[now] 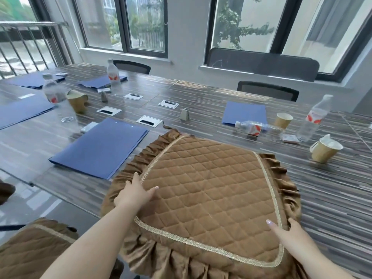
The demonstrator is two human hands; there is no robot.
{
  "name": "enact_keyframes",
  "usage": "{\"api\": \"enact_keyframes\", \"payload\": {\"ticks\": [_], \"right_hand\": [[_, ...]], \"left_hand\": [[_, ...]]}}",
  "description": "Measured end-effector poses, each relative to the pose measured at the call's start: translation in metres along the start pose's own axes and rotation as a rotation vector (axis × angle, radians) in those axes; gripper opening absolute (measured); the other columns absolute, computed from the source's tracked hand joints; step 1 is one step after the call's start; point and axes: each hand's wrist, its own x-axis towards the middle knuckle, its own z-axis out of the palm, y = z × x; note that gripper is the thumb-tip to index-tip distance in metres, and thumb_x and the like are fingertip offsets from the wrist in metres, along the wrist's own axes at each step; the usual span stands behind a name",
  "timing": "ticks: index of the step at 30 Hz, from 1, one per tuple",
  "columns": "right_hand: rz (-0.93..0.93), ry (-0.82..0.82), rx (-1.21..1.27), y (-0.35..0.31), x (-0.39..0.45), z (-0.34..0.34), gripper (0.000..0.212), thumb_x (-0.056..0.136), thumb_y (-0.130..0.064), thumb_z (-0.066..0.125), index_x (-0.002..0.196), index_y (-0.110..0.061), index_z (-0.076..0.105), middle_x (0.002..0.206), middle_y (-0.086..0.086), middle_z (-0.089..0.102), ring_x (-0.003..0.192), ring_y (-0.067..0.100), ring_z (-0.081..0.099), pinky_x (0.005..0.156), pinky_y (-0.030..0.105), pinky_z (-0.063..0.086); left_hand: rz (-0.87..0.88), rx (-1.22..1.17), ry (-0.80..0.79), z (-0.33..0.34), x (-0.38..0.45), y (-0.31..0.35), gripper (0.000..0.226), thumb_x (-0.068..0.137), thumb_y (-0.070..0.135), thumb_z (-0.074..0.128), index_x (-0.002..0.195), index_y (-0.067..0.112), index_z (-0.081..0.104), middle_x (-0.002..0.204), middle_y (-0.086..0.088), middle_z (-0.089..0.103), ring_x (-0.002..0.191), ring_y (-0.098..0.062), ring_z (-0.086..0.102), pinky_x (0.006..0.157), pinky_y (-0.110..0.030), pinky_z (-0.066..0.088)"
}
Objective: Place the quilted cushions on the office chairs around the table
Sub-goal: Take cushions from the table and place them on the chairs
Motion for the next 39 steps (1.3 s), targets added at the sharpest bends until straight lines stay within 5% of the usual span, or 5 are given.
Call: {"api": "enact_keyframes", "payload": {"ticks": [5, 8, 13, 21, 39], "right_hand": [[0.129, 0.109, 0.120, 0.002, 0.004, -0.002, 0.076, 0.081, -0.053, 0.064, 0.129, 0.005, 0.048, 0.126, 0.022, 0.058, 0.113, 0.039, 0.055, 0.089, 0.039, 0.046], [0.109, 0.226, 0.155, 0.018, -0.027, -0.012, 0.067, 0.079, -0.051, 0.067, 0.121, -0.002, 0.048, 0.115, 0.018, 0.061, 0.104, 0.038, 0.058, 0.085, 0.043, 0.048], [0.104, 0.308, 0.181, 0.079, -0.092, -0.046, 0.059, 0.078, -0.051, 0.068, 0.114, -0.007, 0.049, 0.108, 0.013, 0.063, 0.099, 0.037, 0.060, 0.080, 0.042, 0.049], [0.089, 0.452, 0.239, 0.216, -0.208, -0.155, 0.045, 0.079, -0.049, 0.068, 0.101, -0.018, 0.044, 0.096, 0.000, 0.054, 0.091, 0.027, 0.055, 0.082, 0.042, 0.048], [0.263, 0.730, 0.328, 0.578, -0.457, -0.403, 0.051, 0.082, -0.046, 0.067, 0.111, -0.008, 0.050, 0.093, 0.002, 0.057, 0.082, 0.027, 0.054, 0.069, 0.036, 0.043]], "left_hand": [[-0.136, -0.124, 0.010, -0.005, -0.009, 0.010, 0.088, 0.082, 0.073, 0.038, 0.139, 0.007, 0.042, 0.134, -0.015, 0.056, 0.121, -0.035, 0.053, 0.100, -0.046, 0.043], [-0.035, -0.206, 0.153, -0.002, -0.047, 0.004, 0.069, 0.087, 0.065, 0.039, 0.124, 0.009, 0.058, 0.119, -0.015, 0.064, 0.112, -0.036, 0.057, 0.094, -0.044, 0.045], [0.099, -0.400, 0.191, 0.006, -0.153, 0.001, 0.049, 0.092, 0.051, 0.048, 0.107, 0.006, 0.059, 0.095, -0.009, 0.060, 0.090, -0.030, 0.052, 0.075, -0.039, 0.039], [0.231, -0.513, 0.067, 0.035, -0.329, 0.026, 0.042, 0.092, 0.047, 0.051, 0.092, 0.006, 0.055, 0.076, 0.000, 0.054, 0.080, -0.027, 0.052, 0.071, -0.036, 0.036], [0.538, -0.546, -0.205, 0.165, -0.730, 0.149, 0.041, 0.091, 0.048, 0.055, 0.095, 0.007, 0.056, 0.083, -0.001, 0.057, 0.082, -0.025, 0.055, 0.071, -0.036, 0.040]]}}
